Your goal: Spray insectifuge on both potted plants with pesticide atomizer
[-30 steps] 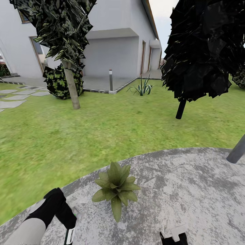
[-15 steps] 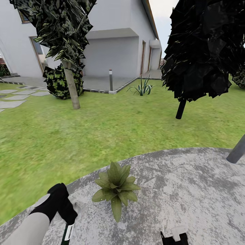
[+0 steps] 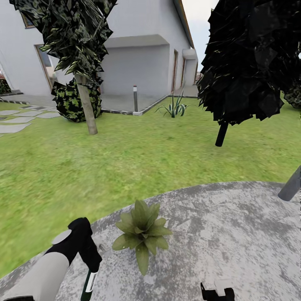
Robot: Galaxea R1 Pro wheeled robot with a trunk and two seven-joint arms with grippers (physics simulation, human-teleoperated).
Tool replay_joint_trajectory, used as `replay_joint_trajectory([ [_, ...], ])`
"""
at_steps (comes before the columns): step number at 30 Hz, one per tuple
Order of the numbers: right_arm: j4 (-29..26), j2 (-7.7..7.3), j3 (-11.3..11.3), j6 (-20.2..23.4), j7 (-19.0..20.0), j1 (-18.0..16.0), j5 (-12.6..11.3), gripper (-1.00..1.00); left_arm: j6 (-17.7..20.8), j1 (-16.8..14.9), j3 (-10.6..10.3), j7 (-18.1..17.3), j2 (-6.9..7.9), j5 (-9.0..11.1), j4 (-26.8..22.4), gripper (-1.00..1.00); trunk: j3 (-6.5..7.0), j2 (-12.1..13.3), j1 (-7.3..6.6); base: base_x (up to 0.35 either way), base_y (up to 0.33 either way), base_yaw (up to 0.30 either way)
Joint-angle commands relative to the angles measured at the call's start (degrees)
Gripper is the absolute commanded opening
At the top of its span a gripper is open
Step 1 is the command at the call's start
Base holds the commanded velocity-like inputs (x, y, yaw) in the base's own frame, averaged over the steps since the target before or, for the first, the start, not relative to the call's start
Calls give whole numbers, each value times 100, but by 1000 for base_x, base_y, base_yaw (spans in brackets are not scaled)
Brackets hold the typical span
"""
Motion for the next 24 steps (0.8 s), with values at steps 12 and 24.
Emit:
replay_joint_trajectory([
  [12,13,1,16,-10,-48,-5,43,100,58,104,-289,244,62,-18,66,-100,-5,-2,0,104,71,-85],
  [24,15,1,19,-10,-48,-4,43,100,60,106,-227,731,-46,26,467,-100,-5,-2,0,110,48,0],
])
